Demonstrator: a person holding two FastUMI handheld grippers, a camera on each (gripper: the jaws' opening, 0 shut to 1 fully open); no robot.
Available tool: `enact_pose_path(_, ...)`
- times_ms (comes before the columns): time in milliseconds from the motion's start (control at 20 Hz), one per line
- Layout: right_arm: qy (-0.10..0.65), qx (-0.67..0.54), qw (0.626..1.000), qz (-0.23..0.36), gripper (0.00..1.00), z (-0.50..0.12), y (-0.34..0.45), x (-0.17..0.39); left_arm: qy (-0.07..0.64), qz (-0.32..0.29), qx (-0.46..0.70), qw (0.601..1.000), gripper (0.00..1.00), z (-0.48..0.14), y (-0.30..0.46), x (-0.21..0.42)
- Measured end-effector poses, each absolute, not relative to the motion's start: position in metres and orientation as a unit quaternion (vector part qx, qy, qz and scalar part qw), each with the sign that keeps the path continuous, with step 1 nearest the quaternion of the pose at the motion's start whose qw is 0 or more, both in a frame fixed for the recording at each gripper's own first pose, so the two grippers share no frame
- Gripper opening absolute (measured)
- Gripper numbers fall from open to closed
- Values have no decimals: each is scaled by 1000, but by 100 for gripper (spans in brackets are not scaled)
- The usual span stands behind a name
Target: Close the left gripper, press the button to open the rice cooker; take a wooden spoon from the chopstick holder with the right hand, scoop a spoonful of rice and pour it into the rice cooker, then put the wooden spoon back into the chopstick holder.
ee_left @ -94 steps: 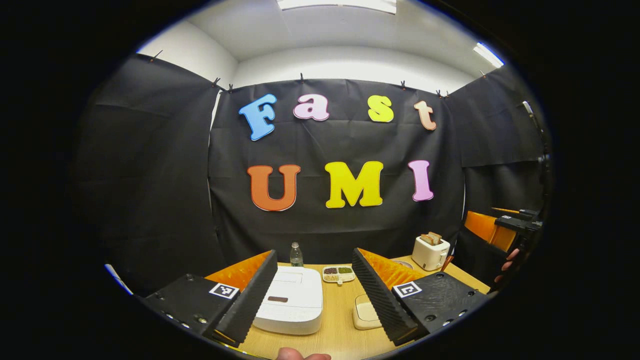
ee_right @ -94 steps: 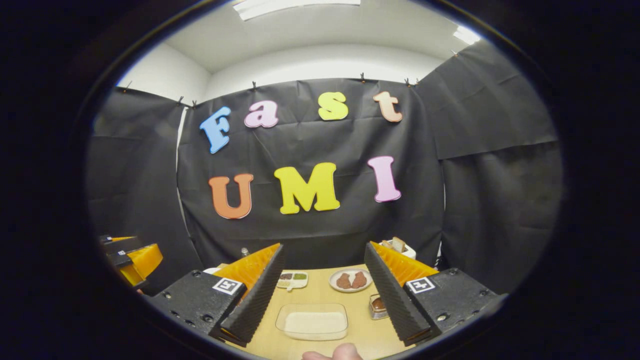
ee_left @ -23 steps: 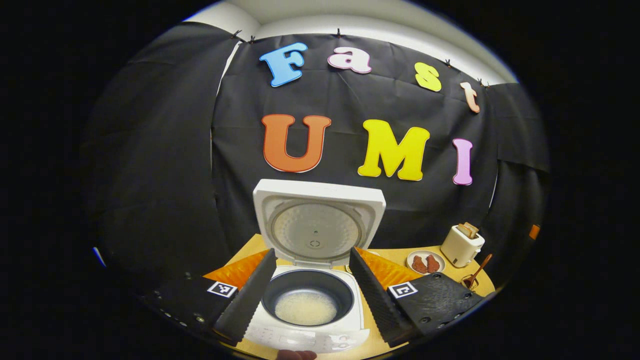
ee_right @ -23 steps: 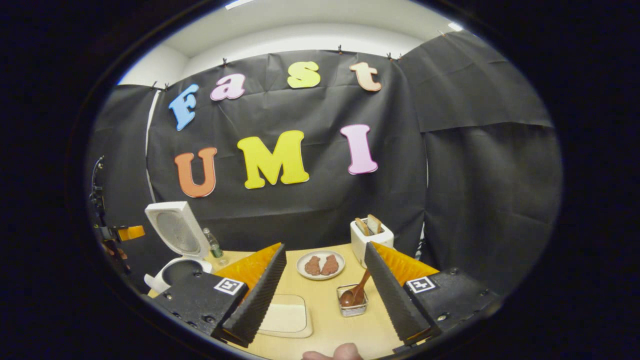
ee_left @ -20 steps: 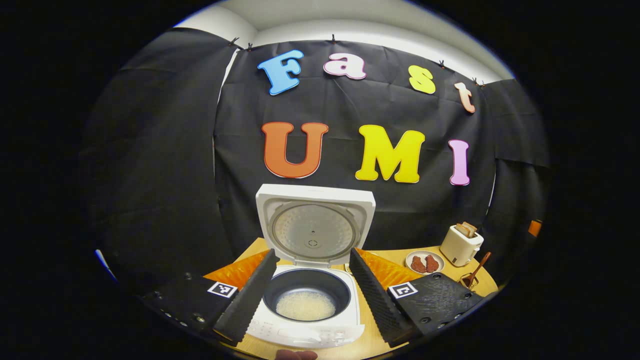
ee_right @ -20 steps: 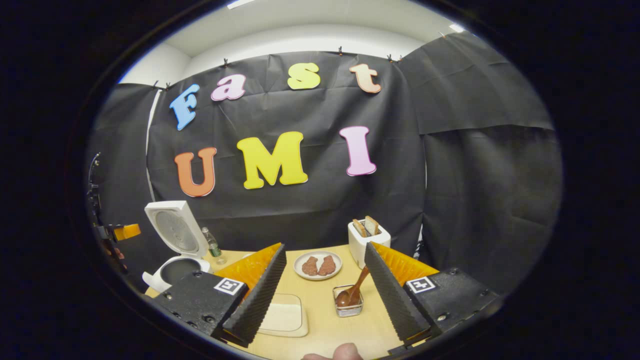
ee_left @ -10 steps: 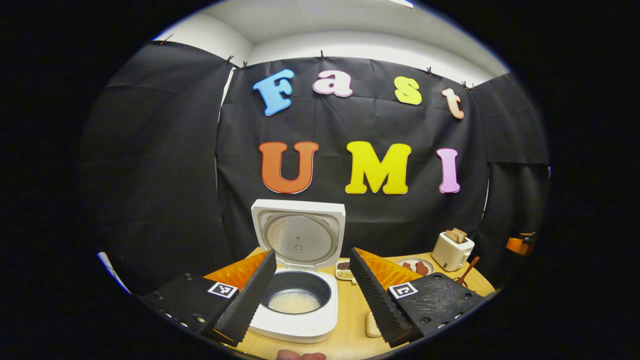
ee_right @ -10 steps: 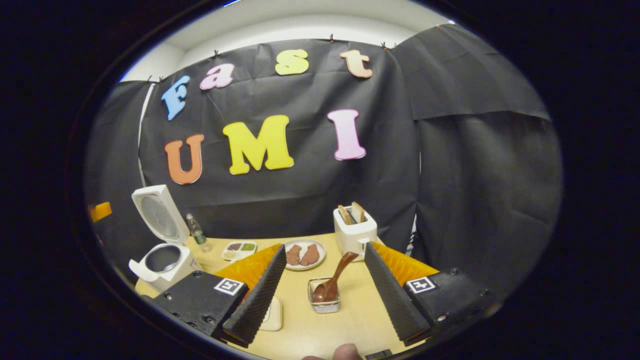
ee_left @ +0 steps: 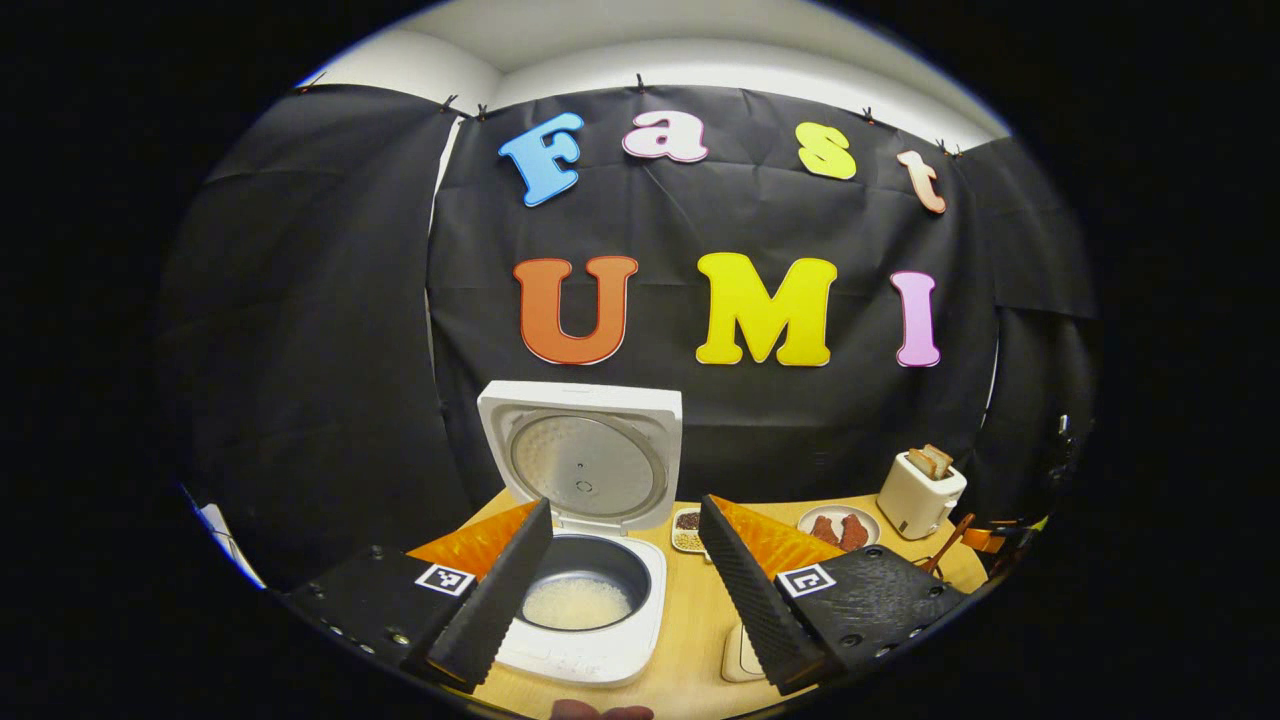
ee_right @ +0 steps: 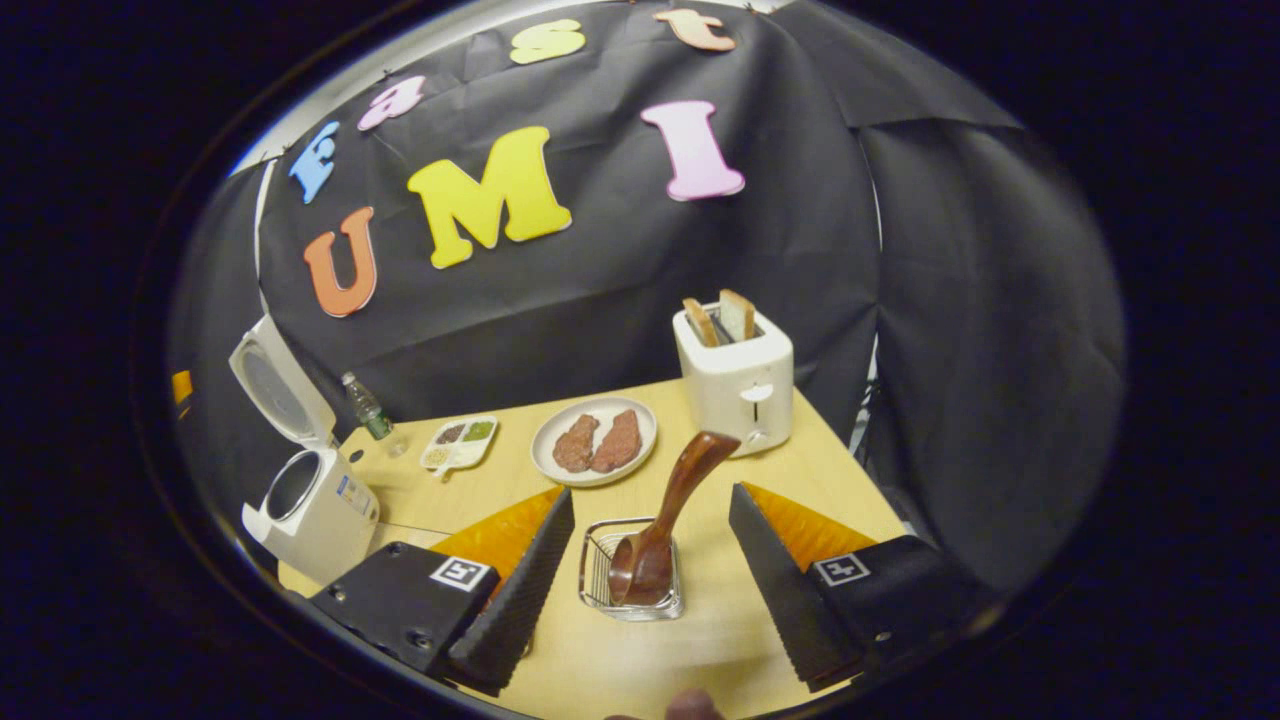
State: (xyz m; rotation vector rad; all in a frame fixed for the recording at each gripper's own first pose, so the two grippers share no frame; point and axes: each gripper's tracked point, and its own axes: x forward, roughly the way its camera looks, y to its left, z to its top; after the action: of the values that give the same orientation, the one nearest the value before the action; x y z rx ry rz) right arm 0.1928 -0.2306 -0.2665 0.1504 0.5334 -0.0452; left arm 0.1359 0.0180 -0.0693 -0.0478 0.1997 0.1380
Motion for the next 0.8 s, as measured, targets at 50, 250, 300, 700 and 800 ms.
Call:
enact_pose_path(50, 274, 85, 958, -22, 98, -281, -233, 203, 100, 72, -27, 992, 95, -68, 18, 139)
enact_pose_path(250, 302, 97, 948, -12, 84, -317, -239, 236, 113, 91, -32, 989, 94, -77, 21, 141)
enact_pose_path(300, 308, 104, 946, -9, 80, -322, -238, 241, 118, 96, -29, 988, 95, -79, 22, 139)
enact_pose_path(700, 319, 122, 940, 1, 34, -322, -232, 239, 132, 102, -33, 985, 95, -87, 27, 137)
enact_pose_path(800, 320, 135, 938, -3, 24, -317, -230, 228, 126, 92, -33, 987, 95, -86, 23, 137)
